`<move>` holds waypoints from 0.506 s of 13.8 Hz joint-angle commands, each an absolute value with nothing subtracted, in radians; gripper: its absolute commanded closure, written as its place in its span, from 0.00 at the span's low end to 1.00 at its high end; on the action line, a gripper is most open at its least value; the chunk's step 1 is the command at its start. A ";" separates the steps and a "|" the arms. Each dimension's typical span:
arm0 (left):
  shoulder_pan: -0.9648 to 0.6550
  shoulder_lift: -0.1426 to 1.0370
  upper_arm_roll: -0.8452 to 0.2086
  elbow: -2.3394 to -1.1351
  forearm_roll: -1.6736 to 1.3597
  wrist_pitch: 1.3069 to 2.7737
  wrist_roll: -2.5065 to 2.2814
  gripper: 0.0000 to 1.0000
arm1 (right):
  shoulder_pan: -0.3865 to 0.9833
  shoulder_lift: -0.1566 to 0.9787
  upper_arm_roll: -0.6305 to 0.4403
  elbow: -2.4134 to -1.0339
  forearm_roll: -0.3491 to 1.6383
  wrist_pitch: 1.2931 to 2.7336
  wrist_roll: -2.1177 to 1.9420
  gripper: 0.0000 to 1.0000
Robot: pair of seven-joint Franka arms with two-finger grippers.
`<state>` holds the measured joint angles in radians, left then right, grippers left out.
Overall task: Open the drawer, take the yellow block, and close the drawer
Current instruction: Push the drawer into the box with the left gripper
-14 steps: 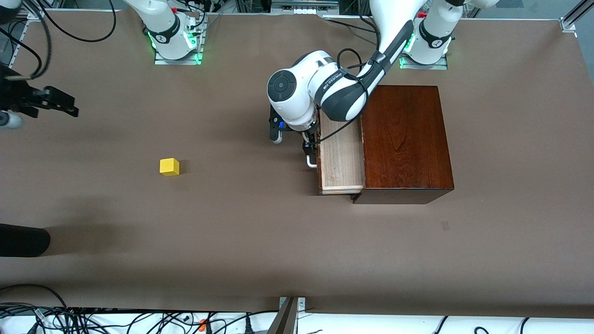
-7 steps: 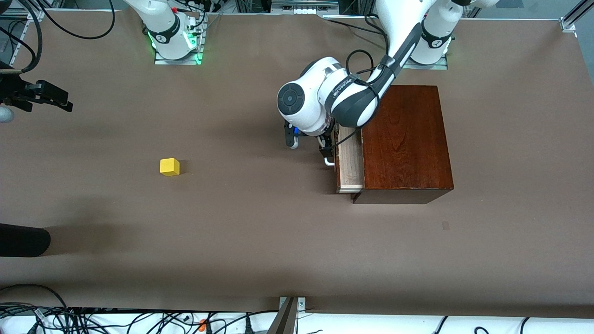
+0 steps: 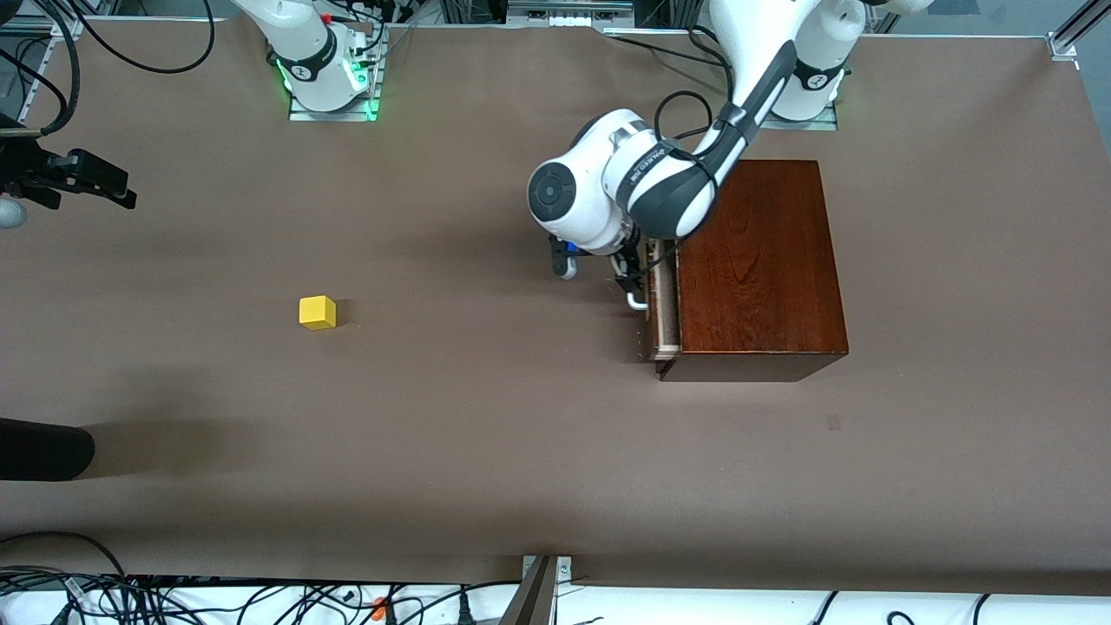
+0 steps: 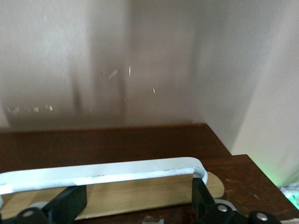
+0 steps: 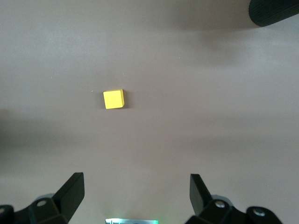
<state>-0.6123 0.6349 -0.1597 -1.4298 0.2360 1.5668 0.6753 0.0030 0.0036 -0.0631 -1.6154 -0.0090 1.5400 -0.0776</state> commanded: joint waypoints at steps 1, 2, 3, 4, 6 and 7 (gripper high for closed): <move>-0.574 0.572 -0.160 -1.499 0.256 1.528 0.683 0.00 | -0.017 -0.014 -0.040 -1.620 -0.012 1.532 -0.071 0.00; -0.565 0.572 -0.160 -1.499 0.256 1.522 0.681 0.00 | -0.017 -0.012 -0.040 -1.620 -0.012 1.532 -0.071 0.00; -0.555 0.572 -0.160 -1.499 0.256 1.517 0.683 0.00 | -0.017 -0.012 -0.040 -1.620 -0.012 1.532 -0.071 0.00; -0.555 0.572 -0.161 -1.497 0.256 1.519 0.683 0.00 | -0.017 -0.012 -0.040 -1.620 -0.012 1.532 -0.071 0.00; -0.569 0.577 -0.167 -1.479 0.247 1.532 0.657 0.00 | -0.017 -0.012 -0.041 -1.620 -0.011 1.531 -0.071 0.00; -0.575 0.578 -0.172 -1.462 0.238 1.549 0.606 0.00 | -0.017 -0.012 -0.041 -1.620 -0.011 1.531 -0.071 0.00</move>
<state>-0.5770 0.6184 -0.1709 -1.4478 0.2307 1.5490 0.6604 0.0028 0.0036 -0.0602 -1.6154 -0.0090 1.5400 -0.0776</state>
